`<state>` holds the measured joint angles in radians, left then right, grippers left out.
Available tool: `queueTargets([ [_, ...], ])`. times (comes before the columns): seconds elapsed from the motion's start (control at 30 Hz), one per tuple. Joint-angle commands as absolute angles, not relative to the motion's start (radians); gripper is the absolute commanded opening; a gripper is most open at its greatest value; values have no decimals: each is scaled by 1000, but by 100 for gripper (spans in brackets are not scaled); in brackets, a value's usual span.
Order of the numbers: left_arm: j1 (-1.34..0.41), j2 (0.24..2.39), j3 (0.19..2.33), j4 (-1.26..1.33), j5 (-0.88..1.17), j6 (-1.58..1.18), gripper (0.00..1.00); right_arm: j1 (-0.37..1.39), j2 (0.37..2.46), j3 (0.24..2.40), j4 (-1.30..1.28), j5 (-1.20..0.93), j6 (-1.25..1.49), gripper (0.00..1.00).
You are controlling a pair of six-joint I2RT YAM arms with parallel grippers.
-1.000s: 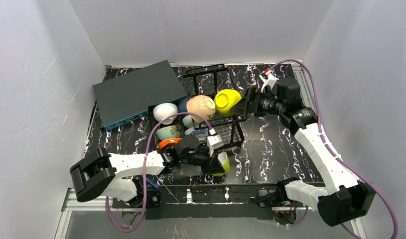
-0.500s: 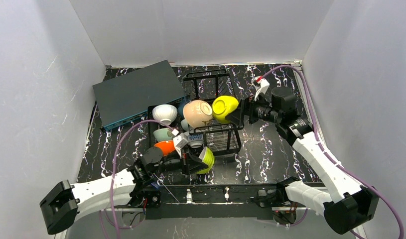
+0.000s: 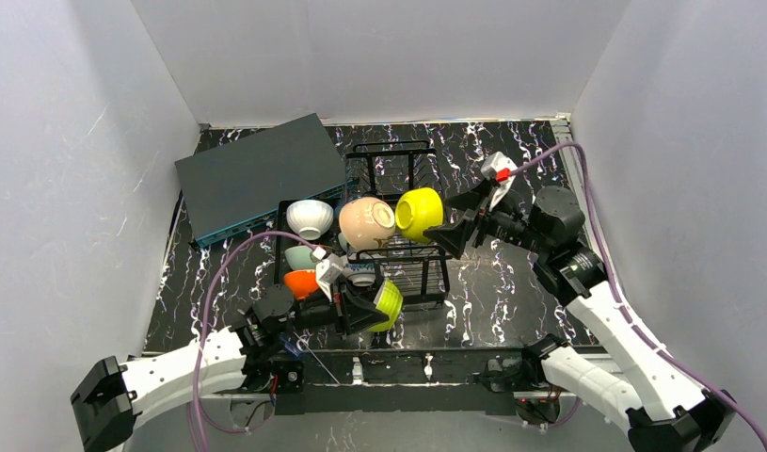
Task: Load the bowls into the dish rack
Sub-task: Pick up the bowl from the center of the board.
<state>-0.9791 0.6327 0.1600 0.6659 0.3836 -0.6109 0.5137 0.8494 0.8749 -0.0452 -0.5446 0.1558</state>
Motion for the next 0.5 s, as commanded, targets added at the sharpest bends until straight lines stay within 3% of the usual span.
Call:
queueTargets([
  [0.0, -968, 670, 223, 661, 396, -567, 0, 521, 807, 913, 17, -464, 88, 99],
  [0.33, -968, 694, 312, 599, 604, -482, 0, 522, 744, 885, 74, -620, 2, 99],
  [0.47, -968, 691, 337, 542, 632, -462, 0, 521, 742, 886, 58, -564, 2, 99],
])
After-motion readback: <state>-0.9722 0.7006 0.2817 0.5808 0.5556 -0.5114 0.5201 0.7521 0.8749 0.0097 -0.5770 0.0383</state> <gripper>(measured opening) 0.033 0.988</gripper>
